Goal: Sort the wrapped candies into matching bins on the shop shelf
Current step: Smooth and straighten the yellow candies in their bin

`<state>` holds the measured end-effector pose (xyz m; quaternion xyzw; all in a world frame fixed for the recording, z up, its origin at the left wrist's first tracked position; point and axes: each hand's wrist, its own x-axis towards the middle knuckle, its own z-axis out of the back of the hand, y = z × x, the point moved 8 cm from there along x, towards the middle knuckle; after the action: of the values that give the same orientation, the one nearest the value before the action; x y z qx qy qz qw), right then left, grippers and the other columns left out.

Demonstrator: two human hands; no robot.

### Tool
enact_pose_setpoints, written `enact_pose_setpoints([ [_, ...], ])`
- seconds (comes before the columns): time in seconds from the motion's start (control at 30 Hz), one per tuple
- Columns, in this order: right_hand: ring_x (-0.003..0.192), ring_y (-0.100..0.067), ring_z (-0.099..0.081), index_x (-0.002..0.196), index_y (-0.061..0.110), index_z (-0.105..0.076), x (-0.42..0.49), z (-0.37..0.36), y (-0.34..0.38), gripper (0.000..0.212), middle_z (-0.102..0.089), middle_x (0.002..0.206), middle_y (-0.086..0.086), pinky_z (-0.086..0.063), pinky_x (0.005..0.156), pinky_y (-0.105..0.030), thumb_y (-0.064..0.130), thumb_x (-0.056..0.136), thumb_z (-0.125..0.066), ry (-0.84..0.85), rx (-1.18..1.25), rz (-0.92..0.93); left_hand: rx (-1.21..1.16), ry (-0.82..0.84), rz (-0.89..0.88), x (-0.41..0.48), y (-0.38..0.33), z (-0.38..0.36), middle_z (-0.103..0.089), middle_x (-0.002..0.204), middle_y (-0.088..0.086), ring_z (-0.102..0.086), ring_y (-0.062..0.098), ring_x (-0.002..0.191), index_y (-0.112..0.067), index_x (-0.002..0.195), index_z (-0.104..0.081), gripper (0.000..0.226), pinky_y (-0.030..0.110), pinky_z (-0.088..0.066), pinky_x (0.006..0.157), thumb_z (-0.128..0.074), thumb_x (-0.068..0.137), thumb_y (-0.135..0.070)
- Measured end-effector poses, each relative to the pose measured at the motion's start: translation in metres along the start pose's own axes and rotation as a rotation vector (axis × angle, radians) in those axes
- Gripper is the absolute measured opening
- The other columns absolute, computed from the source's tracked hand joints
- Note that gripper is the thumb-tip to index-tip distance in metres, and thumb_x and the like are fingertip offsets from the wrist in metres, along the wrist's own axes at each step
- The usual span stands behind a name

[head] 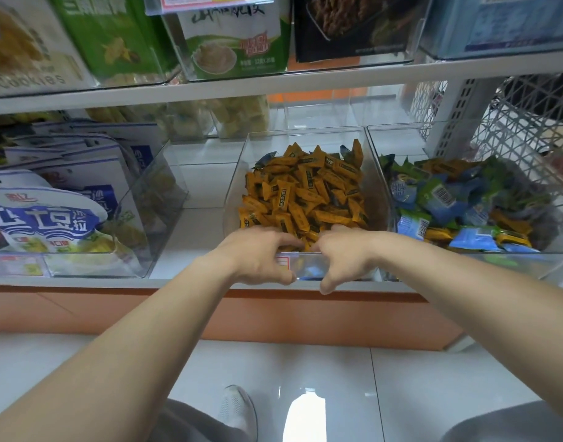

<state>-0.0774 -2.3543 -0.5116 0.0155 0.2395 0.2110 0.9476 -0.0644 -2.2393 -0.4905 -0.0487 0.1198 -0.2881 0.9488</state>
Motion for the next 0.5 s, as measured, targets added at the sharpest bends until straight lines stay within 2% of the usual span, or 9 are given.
enact_pose_setpoints([
  [0.17, 0.1, -0.019, -0.042, 0.102, 0.021, -0.061, -0.0037, -0.0006, -0.0023, 0.049, -0.056, 0.097, 0.003, -0.052, 0.08, -0.043, 0.06, 0.074, -0.071, -0.062, -0.006, 0.008, -0.033, 0.013, -0.012, 0.0005, 0.0026, -0.0004, -0.062, 0.129, -0.012, -0.057, 0.015, 0.114, -0.044, 0.136, -0.051, 0.067, 0.034, -0.05, 0.088, -0.069, 0.073, -0.058],
  [0.3, 0.113, -0.021, -0.04, 0.126, 0.023, -0.056, -0.0058, 0.0005, 0.0014, 0.065, -0.054, 0.114, 0.004, -0.051, 0.087, -0.042, 0.06, 0.075, -0.07, -0.086, -0.024, 0.035, -0.067, 0.041, -0.023, 0.0023, 0.0023, -0.0004, -0.061, 0.133, -0.013, -0.057, 0.012, 0.118, -0.042, 0.138, -0.051, 0.068, 0.034, -0.05, 0.093, -0.073, 0.075, -0.056],
  [0.4, 0.11, -0.021, -0.039, 0.133, 0.031, -0.053, -0.005, -0.001, 0.0009, 0.066, -0.055, 0.096, 0.008, -0.049, 0.084, -0.04, 0.06, 0.077, -0.07, 0.017, 0.064, 0.012, -0.08, 0.045, -0.02, 0.0021, 0.0022, 0.0002, -0.062, 0.131, -0.013, -0.058, 0.012, 0.115, -0.041, 0.137, -0.052, 0.067, 0.034, -0.051, 0.091, -0.072, 0.075, -0.056],
  [0.5, 0.098, -0.02, -0.046, 0.122, 0.026, -0.059, -0.0021, -0.0001, 0.0026, 0.057, -0.055, 0.089, 0.007, -0.049, 0.075, -0.036, 0.059, 0.077, -0.071, 0.073, 0.043, -0.006, -0.065, 0.012, -0.005, 0.0008, -0.0008, 0.0004, -0.064, 0.125, -0.013, -0.059, 0.014, 0.109, -0.042, 0.133, -0.054, 0.064, 0.034, -0.052, 0.087, -0.07, 0.073, -0.055],
])
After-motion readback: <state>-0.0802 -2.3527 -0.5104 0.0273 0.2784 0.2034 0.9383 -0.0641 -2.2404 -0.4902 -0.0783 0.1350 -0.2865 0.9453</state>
